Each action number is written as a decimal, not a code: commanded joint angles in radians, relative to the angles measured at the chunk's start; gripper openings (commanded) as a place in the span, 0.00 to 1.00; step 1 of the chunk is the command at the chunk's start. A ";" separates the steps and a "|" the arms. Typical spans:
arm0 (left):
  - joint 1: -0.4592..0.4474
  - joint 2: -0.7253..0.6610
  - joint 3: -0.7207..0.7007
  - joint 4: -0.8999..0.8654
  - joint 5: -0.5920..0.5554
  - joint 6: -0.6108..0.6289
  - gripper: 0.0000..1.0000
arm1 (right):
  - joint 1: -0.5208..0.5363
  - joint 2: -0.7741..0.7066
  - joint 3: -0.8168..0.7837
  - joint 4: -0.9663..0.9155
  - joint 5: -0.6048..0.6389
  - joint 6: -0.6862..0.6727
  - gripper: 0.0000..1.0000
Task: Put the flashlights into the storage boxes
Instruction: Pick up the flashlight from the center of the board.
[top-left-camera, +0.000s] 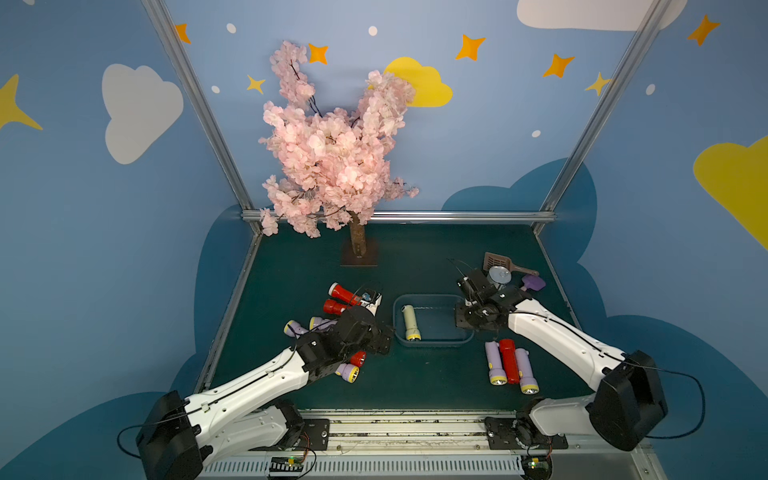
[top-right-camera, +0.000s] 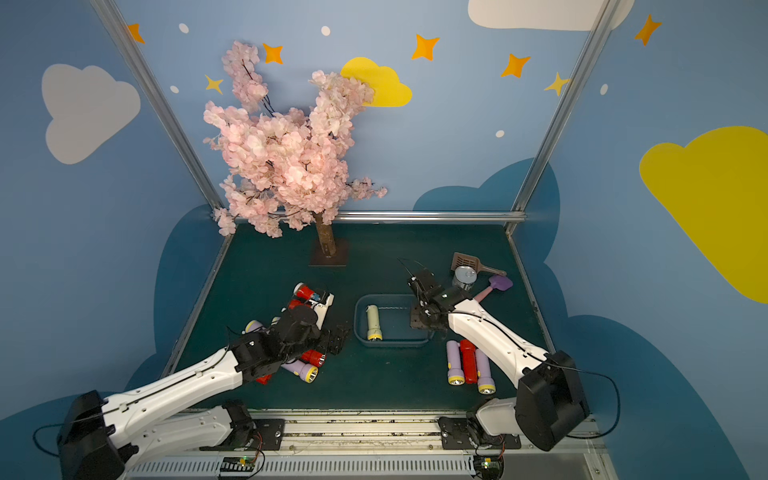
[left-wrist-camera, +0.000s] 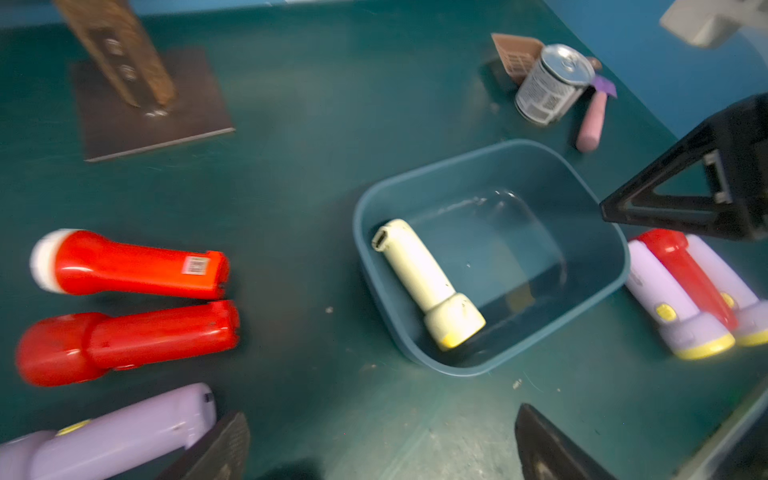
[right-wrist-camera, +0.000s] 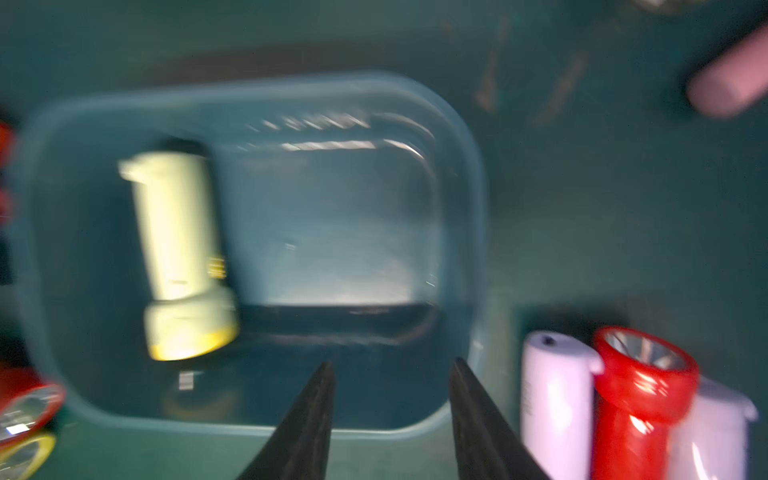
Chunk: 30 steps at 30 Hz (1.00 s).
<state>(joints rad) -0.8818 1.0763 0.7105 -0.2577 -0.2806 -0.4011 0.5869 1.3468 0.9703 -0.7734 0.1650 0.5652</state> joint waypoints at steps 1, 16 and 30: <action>-0.044 0.048 0.054 0.063 0.018 -0.008 0.99 | -0.031 -0.061 -0.066 -0.024 0.014 0.016 0.46; -0.161 0.287 0.236 0.058 0.025 0.043 0.99 | -0.172 -0.233 -0.254 -0.014 -0.003 0.008 0.46; -0.164 0.332 0.283 0.038 0.012 0.071 0.99 | -0.244 -0.177 -0.291 0.049 -0.071 -0.021 0.46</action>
<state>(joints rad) -1.0439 1.4021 0.9672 -0.2024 -0.2626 -0.3515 0.3500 1.1549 0.6899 -0.7414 0.1120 0.5529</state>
